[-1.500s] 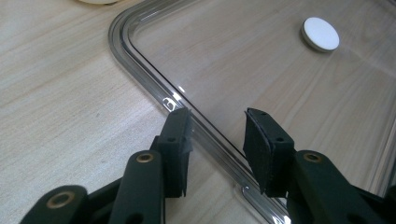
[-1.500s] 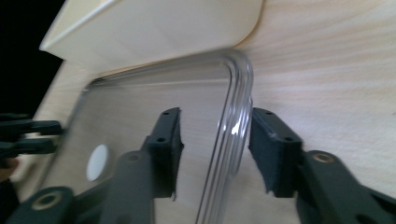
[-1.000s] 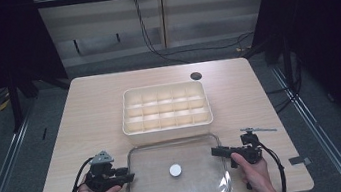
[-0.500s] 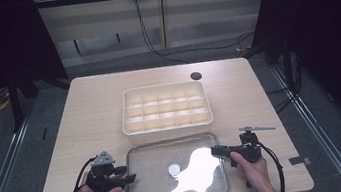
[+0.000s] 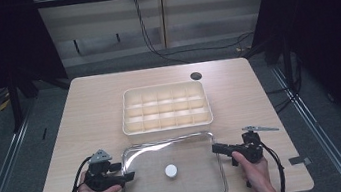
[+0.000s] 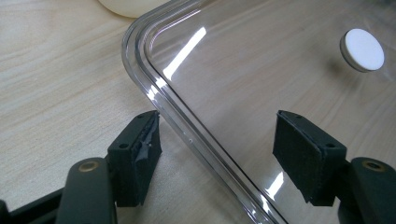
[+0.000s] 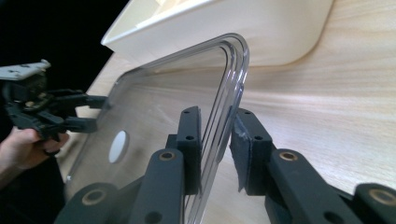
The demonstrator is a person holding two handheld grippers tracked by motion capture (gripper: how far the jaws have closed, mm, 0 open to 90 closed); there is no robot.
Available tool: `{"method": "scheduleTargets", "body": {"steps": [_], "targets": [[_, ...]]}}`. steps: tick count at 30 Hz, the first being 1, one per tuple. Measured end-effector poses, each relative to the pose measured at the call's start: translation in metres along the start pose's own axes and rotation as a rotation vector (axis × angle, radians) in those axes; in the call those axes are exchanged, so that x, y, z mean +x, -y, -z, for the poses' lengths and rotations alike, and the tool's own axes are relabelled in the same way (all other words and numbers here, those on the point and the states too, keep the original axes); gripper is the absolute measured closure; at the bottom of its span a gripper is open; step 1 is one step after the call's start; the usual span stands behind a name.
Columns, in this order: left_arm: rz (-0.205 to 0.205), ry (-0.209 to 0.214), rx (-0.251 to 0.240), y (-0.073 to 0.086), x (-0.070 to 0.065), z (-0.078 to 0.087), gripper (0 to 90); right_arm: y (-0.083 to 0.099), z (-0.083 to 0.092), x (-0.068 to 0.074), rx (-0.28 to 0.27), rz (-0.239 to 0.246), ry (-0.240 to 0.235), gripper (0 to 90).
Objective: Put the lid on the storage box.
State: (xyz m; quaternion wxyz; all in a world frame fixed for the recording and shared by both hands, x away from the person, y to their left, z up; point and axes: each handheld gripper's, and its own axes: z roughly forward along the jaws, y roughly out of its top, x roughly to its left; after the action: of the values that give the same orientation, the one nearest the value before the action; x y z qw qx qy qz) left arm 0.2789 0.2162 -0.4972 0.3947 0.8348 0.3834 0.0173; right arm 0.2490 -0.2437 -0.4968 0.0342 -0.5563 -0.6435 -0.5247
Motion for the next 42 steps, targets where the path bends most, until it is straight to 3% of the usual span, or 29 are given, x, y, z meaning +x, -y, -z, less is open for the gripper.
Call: {"method": "scheduleTargets", "body": {"steps": [1,6,7,10,11,20,26,42], "targets": [[0.019,0.023,-0.005,0.0,0.001,0.0,31.2,0.0,0.0,0.001,-0.007,-0.002,-0.01,75.2],[0.045,0.052,-0.003,0.0,0.003,0.001,32.9,0.001,0.0,0.003,-0.009,0.012,-0.013,75.3],[0.069,0.072,-0.004,-0.001,0.004,0.001,35.7,0.001,0.001,0.003,-0.009,0.014,-0.016,75.3],[0.067,0.078,-0.013,-0.001,0.005,0.003,39.2,0.0,0.001,0.003,-0.008,0.016,-0.016,75.0],[0.068,0.078,-0.046,-0.002,0.005,0.007,42.0,0.0,0.001,0.003,-0.004,0.024,-0.007,73.8],[0.074,0.101,-0.081,-0.006,0.004,0.016,48.9,0.0,-0.003,0.008,0.009,0.07,0.008,69.5],[0.076,0.132,-0.087,-0.009,0.004,0.019,51.9,-0.004,-0.003,0.011,-0.017,0.078,0.016,68.3],[0.084,0.138,-0.116,-0.019,0.003,0.024,57.5,-0.008,0.001,0.021,-0.045,0.117,0.055,64.1]]}}
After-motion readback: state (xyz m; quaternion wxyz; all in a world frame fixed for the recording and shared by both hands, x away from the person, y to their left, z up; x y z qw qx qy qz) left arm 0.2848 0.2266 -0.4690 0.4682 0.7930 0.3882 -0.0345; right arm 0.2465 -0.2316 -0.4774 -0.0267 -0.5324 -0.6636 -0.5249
